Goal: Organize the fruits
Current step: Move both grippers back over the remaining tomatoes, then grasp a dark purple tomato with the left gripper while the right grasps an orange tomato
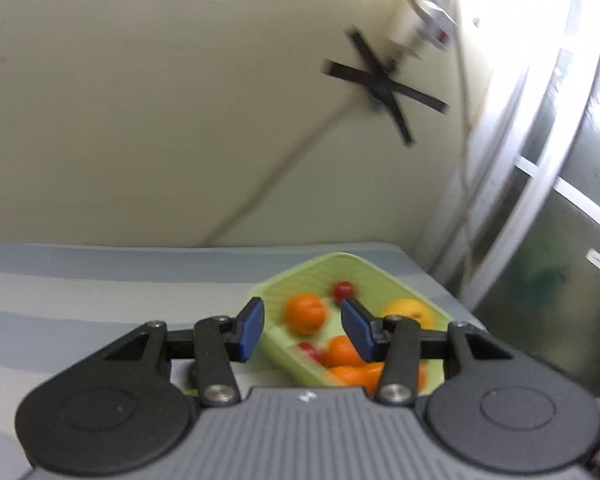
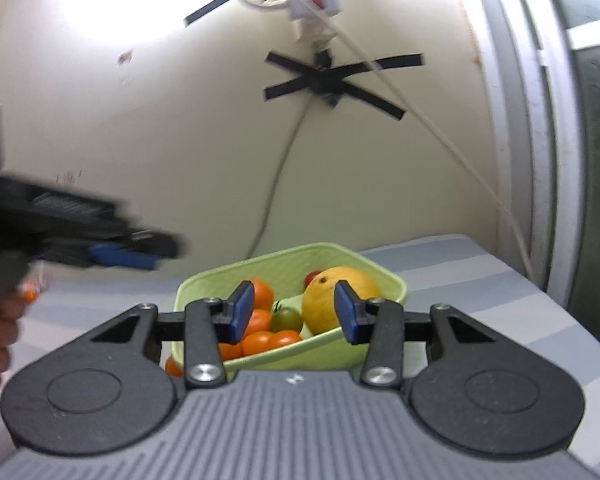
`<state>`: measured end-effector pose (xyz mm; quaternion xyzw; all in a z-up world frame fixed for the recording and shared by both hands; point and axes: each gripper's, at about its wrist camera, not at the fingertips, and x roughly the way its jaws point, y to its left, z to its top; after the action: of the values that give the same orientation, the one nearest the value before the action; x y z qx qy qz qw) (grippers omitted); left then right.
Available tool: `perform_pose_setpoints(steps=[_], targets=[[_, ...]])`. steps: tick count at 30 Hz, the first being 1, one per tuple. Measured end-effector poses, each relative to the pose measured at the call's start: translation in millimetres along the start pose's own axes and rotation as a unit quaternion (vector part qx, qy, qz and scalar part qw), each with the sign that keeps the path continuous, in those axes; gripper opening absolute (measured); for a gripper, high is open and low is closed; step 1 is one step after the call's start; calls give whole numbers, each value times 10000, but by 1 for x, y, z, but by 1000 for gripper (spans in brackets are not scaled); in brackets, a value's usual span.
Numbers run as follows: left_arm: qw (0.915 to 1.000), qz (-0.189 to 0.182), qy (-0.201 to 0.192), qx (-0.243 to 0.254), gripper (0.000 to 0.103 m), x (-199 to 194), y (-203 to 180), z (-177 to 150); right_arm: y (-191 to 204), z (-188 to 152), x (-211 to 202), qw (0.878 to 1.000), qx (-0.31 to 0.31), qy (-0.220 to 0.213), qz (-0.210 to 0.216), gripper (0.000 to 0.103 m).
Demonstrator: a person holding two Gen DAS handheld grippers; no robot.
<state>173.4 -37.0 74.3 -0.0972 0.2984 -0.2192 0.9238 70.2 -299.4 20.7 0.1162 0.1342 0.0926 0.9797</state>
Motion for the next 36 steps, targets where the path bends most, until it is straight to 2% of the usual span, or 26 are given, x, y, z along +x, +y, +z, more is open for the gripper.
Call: perform_pose_setpoints(steps=[3,6,9,12,17,22,26,32,36], targets=[[9997,223,36,-130,44,-15,28,-12,0,1,-13,9994,68,-338,105,46],[9991,329,167,-187,42,-21,45,-27,4,2,-23,9984,150,-403,373,45],[9993,295,221,50,41,-23,44,-43,16,-1,-23,9966,128,-99,804,41],[9963,266,229,781,40,-17,25,-57,38,-12,-13,9928,-63,495,1093,38],[9822,180,161,1863,40,-6,-2,-72,62,-26,10,9874,-378,1218,933,37],[9715,131,267,2351,30,12,-7,-76,70,-32,26,9848,-193,1550,763,37],[9650,153,356,2594,30,24,-7,-80,75,-34,35,9842,-103,1651,628,38],[9645,73,438,2605,26,28,-6,-81,80,-36,35,9849,-147,1671,438,38],[9693,-32,466,2415,26,10,-4,-83,80,-36,34,9854,-128,1662,340,38]])
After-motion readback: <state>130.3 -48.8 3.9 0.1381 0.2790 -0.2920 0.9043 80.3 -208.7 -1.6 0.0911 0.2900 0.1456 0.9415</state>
